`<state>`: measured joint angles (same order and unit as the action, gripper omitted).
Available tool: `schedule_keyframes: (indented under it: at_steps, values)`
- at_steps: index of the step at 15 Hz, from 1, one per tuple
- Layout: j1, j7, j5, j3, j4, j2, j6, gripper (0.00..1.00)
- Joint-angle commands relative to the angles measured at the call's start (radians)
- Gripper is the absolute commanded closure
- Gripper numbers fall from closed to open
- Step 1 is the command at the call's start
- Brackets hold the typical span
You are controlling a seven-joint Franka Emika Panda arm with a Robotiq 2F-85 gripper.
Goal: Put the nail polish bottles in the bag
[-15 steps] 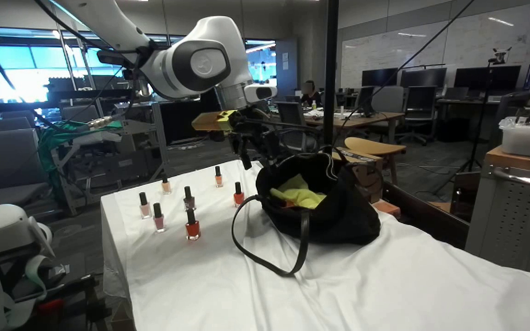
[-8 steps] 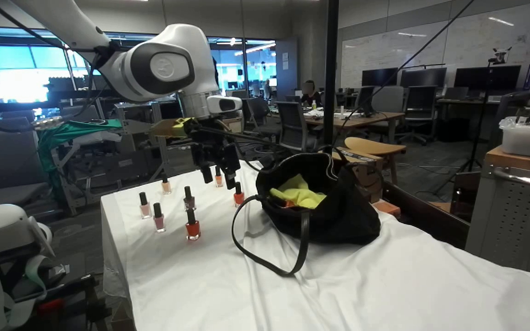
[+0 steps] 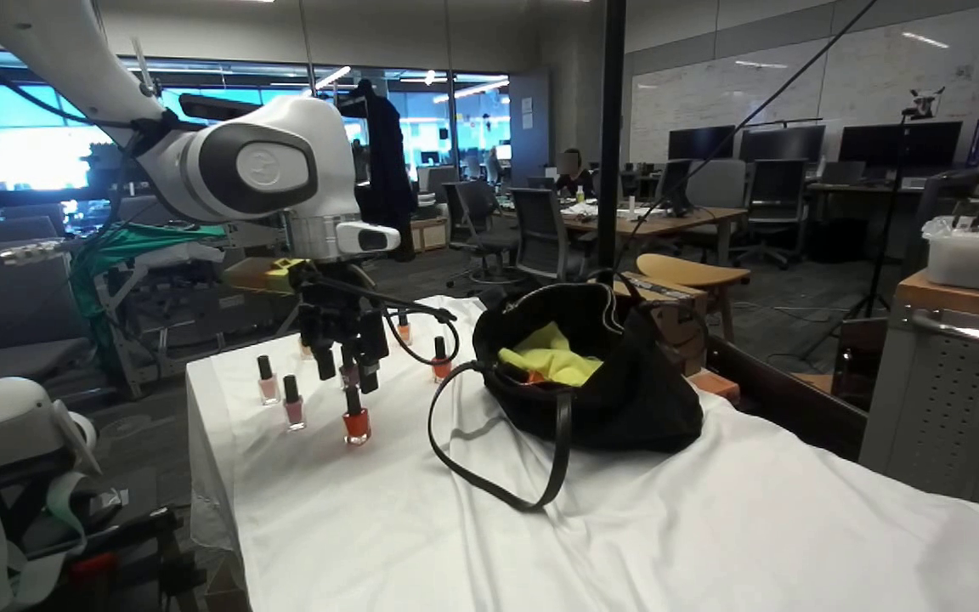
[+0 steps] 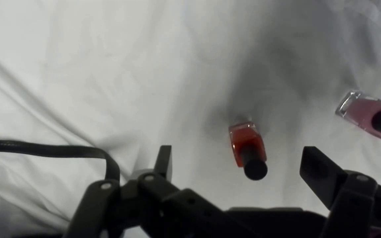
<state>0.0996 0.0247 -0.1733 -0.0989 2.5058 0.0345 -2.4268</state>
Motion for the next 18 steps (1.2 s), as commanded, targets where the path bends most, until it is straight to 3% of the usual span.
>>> schedule_keyframes:
  at_steps: [1,18]
  values:
    - [0.011,0.003,-0.019,-0.013,0.045,0.024,-0.022,0.0]
    - [0.017,0.149,0.005,-0.014,0.028,-0.074,-0.137,0.0]
